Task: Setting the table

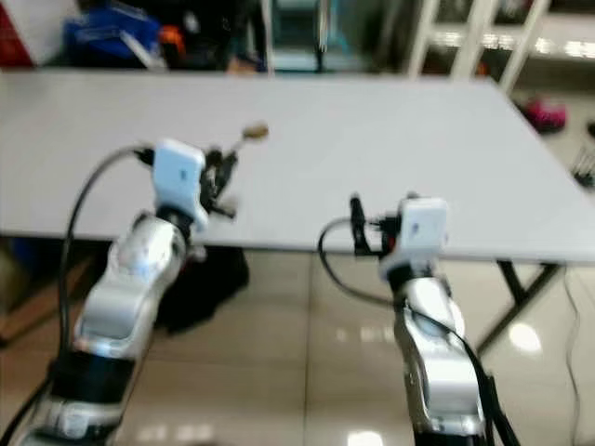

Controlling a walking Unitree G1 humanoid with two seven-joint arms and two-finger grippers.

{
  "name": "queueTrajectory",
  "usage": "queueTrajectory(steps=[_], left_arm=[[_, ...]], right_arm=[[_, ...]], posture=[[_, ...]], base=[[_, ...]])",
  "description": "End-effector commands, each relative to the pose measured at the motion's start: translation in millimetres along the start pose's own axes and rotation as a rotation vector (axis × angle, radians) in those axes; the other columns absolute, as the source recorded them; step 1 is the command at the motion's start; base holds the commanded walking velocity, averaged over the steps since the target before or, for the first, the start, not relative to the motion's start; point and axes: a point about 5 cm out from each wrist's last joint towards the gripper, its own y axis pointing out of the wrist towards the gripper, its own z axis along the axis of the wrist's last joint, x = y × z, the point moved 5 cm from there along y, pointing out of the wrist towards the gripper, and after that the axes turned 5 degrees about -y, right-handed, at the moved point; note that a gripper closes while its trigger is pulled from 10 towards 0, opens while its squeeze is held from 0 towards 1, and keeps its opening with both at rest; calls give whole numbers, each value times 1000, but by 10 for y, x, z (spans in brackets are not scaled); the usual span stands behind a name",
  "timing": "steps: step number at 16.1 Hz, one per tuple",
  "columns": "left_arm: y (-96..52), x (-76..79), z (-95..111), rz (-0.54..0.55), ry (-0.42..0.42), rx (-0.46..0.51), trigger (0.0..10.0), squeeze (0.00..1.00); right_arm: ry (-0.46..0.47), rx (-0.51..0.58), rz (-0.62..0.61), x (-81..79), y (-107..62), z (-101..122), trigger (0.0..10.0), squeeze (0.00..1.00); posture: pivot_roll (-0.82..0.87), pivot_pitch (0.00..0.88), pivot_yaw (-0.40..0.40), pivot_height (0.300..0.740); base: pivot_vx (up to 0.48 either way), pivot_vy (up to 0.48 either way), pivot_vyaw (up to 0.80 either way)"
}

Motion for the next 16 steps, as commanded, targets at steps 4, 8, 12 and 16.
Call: queueTrajectory(steps=[4,8,12,16], left_arm=[[12,-72,3,16,1,-2,10000,0],[28,-49,-153,12,-15,-59,10000,0],[61,-92,-564,52,-66,-210,10000,0],[148,-37,-777,25,-178,-235,10000,0]], right_arm=[[19,18,35,-105,28,52,10000,0],[26,27,50,-132,18,53,10000,0],[89,23,346,-480,-156,57,10000,0],[24,-21,469,-644,-264,-61,10000,0]], posture=[[50,0,44,740],[48,0,52,740],[32,0,59,740],[18,0,60,740]], base=[[382,0,0],[180,0,0],[0,0,0],[0,0,0]])
